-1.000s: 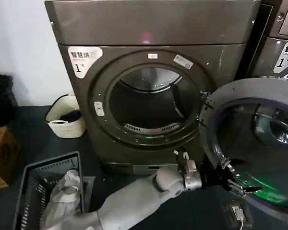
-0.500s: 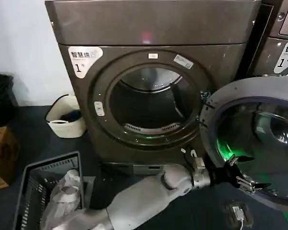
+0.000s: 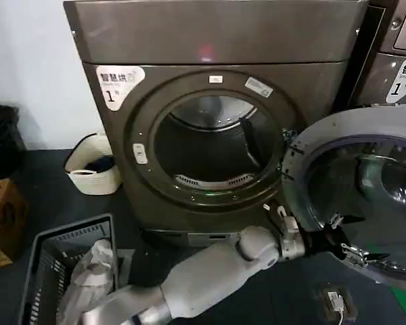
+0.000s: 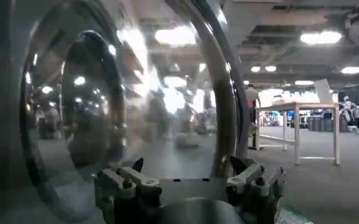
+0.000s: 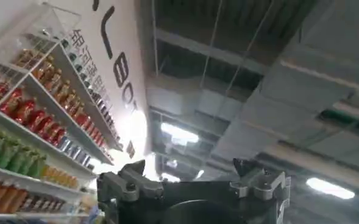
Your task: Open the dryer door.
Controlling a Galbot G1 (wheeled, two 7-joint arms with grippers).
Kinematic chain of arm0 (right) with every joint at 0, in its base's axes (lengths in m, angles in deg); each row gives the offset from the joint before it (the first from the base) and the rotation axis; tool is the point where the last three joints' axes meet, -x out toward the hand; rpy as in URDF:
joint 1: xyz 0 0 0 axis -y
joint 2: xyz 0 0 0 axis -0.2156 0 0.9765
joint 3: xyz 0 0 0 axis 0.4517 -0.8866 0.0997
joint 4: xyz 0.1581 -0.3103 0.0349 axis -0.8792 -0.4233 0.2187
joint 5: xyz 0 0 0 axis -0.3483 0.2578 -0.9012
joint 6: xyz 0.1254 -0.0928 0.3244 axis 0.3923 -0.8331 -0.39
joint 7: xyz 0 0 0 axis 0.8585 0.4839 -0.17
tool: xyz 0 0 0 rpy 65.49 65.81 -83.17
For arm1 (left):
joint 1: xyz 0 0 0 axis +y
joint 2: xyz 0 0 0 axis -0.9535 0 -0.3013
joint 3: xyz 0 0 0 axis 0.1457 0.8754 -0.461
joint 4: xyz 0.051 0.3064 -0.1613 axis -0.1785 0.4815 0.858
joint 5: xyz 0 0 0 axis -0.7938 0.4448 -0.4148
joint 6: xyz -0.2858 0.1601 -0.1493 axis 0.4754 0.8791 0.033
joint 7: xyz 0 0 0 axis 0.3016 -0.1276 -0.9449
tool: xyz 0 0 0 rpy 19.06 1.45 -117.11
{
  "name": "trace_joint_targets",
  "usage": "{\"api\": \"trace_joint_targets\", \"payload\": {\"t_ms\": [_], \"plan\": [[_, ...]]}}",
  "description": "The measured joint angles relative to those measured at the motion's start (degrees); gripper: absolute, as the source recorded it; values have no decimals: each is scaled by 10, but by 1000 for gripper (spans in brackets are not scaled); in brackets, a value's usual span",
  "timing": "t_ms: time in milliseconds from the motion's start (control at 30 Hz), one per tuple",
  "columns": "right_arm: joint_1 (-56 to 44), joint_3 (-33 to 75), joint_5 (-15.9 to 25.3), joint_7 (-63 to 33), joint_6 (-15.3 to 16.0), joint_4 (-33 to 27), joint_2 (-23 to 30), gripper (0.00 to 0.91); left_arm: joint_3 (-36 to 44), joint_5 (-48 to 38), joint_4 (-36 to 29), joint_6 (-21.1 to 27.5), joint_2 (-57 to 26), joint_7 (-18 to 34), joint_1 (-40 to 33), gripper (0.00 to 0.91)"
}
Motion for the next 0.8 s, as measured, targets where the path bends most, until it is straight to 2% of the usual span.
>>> {"api": "trace_joint_targets", "payload": {"t_ms": [433, 800], "plan": [[-8, 13, -3, 3, -3, -5, 2, 907, 2, 15, 44, -8, 0, 4, -14, 907], [-12, 18, -4, 4, -3, -3, 3, 907, -4, 42, 80, -27, 0, 27, -23, 907]]}}
